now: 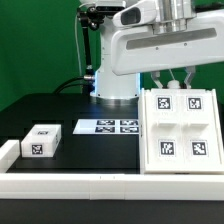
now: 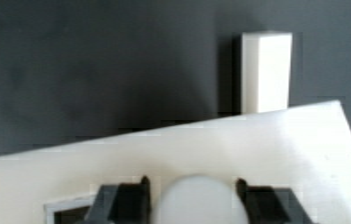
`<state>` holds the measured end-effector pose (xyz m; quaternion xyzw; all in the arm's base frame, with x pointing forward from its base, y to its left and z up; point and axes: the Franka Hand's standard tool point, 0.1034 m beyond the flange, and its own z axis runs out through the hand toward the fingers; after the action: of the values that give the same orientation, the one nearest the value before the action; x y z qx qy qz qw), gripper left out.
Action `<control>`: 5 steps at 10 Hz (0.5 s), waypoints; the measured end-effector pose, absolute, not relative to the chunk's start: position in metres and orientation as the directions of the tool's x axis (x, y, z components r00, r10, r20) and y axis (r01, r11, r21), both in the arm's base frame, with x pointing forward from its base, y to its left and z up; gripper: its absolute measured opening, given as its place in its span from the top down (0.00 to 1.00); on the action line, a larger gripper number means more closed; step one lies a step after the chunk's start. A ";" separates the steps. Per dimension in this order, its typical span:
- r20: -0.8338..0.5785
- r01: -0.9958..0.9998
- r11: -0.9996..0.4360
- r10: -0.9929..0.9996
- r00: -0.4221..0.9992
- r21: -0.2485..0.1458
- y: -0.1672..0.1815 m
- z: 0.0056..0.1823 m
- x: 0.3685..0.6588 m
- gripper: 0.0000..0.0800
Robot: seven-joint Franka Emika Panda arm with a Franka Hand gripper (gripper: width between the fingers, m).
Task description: Assemble cabinet
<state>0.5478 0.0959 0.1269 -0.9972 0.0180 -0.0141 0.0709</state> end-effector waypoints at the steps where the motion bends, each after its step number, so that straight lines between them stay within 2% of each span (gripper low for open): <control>1: 0.012 -0.039 -0.988 -0.042 0.999 -0.147 0.094 0.131 0.558 0.72; 5: 0.008 -0.039 -0.988 -0.041 0.999 -0.147 0.095 0.130 0.557 0.72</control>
Offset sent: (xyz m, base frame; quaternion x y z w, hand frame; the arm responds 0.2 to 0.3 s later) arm 0.0000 0.0000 0.0000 0.0000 0.0000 0.0000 1.0000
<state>0.5570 0.0947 0.1299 -0.9971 0.0199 -0.0055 0.0736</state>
